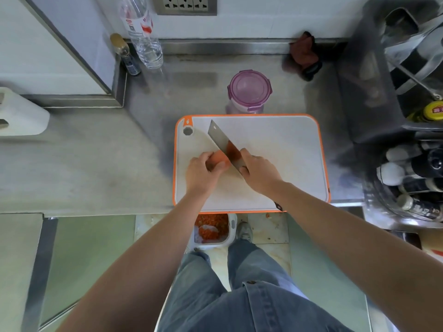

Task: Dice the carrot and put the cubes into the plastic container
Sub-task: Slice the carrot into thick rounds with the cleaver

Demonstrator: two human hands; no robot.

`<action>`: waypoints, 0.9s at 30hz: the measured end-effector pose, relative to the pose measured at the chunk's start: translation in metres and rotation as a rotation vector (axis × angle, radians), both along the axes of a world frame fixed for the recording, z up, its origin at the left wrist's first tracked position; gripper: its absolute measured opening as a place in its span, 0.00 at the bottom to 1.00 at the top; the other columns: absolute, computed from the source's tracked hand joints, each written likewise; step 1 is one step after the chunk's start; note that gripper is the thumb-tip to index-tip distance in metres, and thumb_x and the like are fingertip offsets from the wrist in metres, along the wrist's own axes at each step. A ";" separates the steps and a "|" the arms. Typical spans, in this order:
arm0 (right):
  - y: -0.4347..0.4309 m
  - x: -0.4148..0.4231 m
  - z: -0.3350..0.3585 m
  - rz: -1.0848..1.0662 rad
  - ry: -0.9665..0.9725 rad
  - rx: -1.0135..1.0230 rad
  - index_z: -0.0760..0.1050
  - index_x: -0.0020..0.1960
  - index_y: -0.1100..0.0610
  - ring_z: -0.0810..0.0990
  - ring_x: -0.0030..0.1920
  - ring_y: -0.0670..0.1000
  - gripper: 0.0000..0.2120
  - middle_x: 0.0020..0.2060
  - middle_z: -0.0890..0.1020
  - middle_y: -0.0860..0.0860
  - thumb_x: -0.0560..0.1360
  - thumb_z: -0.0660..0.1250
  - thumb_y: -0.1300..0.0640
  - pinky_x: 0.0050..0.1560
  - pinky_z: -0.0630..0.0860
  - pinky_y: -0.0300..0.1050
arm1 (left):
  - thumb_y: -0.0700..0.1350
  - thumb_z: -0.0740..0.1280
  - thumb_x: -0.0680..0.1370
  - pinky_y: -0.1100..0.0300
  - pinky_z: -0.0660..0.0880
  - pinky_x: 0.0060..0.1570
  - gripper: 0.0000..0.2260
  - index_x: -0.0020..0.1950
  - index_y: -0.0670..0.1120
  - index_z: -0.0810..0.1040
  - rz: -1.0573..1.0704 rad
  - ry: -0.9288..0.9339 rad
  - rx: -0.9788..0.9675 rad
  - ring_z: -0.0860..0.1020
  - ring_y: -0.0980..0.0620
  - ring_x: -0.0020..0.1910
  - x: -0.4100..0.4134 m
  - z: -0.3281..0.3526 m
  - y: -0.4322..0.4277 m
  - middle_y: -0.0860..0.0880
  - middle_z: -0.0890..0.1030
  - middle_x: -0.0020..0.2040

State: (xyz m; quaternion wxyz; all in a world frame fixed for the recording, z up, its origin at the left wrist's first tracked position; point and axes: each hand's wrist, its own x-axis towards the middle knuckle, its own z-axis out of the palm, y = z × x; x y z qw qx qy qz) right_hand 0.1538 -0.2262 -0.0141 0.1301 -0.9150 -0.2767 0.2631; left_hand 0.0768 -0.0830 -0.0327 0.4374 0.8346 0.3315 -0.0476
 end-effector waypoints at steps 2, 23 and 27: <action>0.004 0.005 0.006 -0.015 0.040 0.004 0.63 0.60 0.58 0.77 0.42 0.61 0.11 0.43 0.78 0.59 0.79 0.57 0.58 0.38 0.69 0.48 | 0.53 0.72 0.74 0.58 0.74 0.51 0.22 0.65 0.48 0.76 0.064 -0.021 -0.044 0.78 0.49 0.53 0.000 0.002 -0.001 0.49 0.80 0.56; 0.014 -0.006 0.072 0.172 -0.117 -0.115 0.59 0.66 0.57 0.75 0.38 0.54 0.16 0.40 0.76 0.53 0.80 0.58 0.58 0.36 0.71 0.48 | 0.48 0.76 0.71 0.59 0.73 0.46 0.15 0.54 0.44 0.80 0.174 -0.040 -0.078 0.80 0.48 0.49 0.000 0.010 -0.002 0.47 0.83 0.51; -0.002 -0.007 0.084 0.176 -0.037 -0.143 0.59 0.66 0.58 0.68 0.32 0.48 0.16 0.32 0.67 0.49 0.80 0.57 0.61 0.29 0.62 0.42 | 0.47 0.77 0.70 0.57 0.75 0.47 0.16 0.53 0.43 0.81 0.161 -0.045 -0.082 0.81 0.48 0.49 0.000 0.009 0.000 0.47 0.84 0.50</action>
